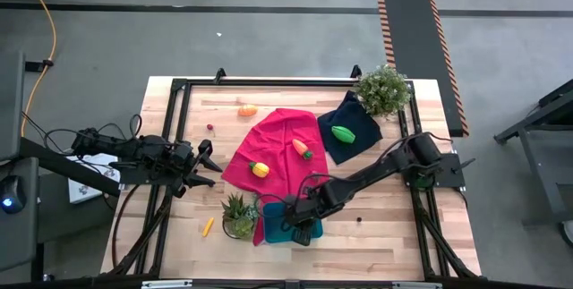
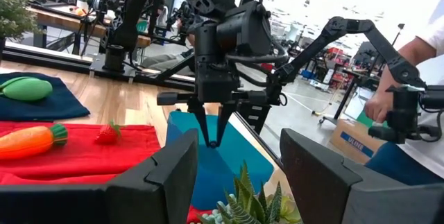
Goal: Pick and placing Produce into tupperware
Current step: Put the top blue berry into the blue bin, then put the orange carrot into the blue bin
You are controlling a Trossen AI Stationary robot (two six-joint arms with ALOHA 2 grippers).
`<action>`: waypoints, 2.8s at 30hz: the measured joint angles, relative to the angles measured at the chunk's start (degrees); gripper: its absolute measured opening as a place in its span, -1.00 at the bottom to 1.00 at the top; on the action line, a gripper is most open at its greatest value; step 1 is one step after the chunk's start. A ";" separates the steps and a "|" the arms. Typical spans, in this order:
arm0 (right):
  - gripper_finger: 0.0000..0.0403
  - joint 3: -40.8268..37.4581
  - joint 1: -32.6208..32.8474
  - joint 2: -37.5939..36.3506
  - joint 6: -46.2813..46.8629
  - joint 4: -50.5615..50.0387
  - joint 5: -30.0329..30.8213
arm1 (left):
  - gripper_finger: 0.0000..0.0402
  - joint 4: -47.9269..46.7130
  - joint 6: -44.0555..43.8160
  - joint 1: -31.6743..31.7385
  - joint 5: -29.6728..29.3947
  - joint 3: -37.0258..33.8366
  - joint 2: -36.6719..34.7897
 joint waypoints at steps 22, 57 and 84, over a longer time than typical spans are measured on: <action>-0.53 -0.02 -0.02 0.23 -0.17 -0.01 -1.61 | -0.04 0.01 0.01 -0.02 -0.02 0.00 0.00; -0.44 18.59 -4.19 0.10 -0.67 -11.06 4.22 | -0.04 0.00 0.02 -0.02 0.00 0.00 0.01; -0.44 34.80 -12.61 0.05 -7.98 -46.42 16.83 | -0.04 0.02 0.02 0.00 0.00 0.00 0.02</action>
